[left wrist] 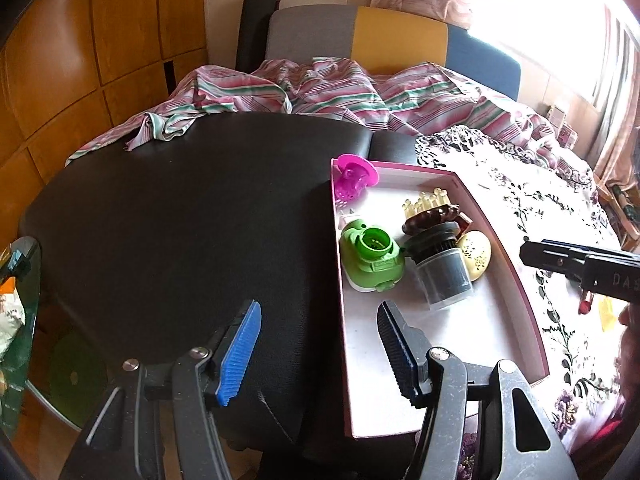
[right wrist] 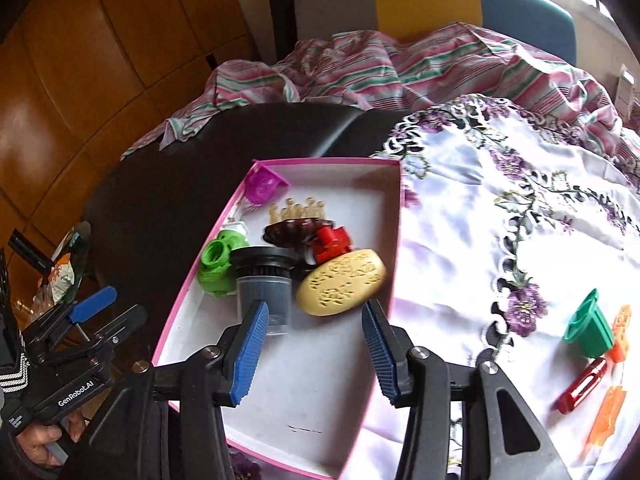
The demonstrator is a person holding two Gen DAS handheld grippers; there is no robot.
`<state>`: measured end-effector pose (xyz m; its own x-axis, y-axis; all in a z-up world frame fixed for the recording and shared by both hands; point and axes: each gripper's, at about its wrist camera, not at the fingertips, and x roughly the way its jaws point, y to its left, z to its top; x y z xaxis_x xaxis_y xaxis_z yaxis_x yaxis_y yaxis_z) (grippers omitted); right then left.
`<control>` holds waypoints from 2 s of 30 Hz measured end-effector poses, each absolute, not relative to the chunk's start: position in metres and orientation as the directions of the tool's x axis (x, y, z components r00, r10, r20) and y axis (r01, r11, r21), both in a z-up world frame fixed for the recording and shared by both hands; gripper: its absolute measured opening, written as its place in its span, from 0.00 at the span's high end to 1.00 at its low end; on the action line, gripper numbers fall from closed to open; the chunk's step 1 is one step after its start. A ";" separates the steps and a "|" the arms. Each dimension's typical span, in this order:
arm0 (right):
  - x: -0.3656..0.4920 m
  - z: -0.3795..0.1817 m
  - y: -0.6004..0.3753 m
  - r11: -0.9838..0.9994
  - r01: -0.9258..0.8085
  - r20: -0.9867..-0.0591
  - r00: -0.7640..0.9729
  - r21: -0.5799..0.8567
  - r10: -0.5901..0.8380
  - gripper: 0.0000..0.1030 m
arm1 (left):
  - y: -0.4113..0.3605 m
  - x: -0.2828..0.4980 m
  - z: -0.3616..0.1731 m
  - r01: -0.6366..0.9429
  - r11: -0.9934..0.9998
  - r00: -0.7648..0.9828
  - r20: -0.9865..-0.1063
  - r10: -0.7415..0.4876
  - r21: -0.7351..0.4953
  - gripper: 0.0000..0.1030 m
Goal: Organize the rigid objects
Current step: 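Move both tools back over the tablecloth toward the green spool and red cylinder, then grasp the green spool with the left tool and lift it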
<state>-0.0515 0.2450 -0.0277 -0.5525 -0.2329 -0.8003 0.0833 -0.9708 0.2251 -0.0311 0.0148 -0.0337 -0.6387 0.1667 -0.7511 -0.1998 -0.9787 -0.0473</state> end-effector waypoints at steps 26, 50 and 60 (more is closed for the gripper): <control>0.008 -0.034 0.484 -0.828 -0.522 -0.774 -0.604 0.203 0.191 0.52 | 0.093 -0.029 -0.012 -0.374 -0.927 -0.642 -0.729 0.238 0.027 0.40; 0.039 -0.046 0.539 -0.647 -0.680 -0.800 -0.574 0.345 0.176 0.52 | 0.266 -0.032 -0.031 -0.684 -0.730 -0.435 -0.796 0.421 -0.012 0.40; 0.046 -0.046 0.549 -0.603 -0.690 -0.786 -0.597 0.401 0.160 0.52 | 0.368 -0.035 -0.042 -0.793 -0.609 -0.343 -0.803 0.488 -0.032 0.11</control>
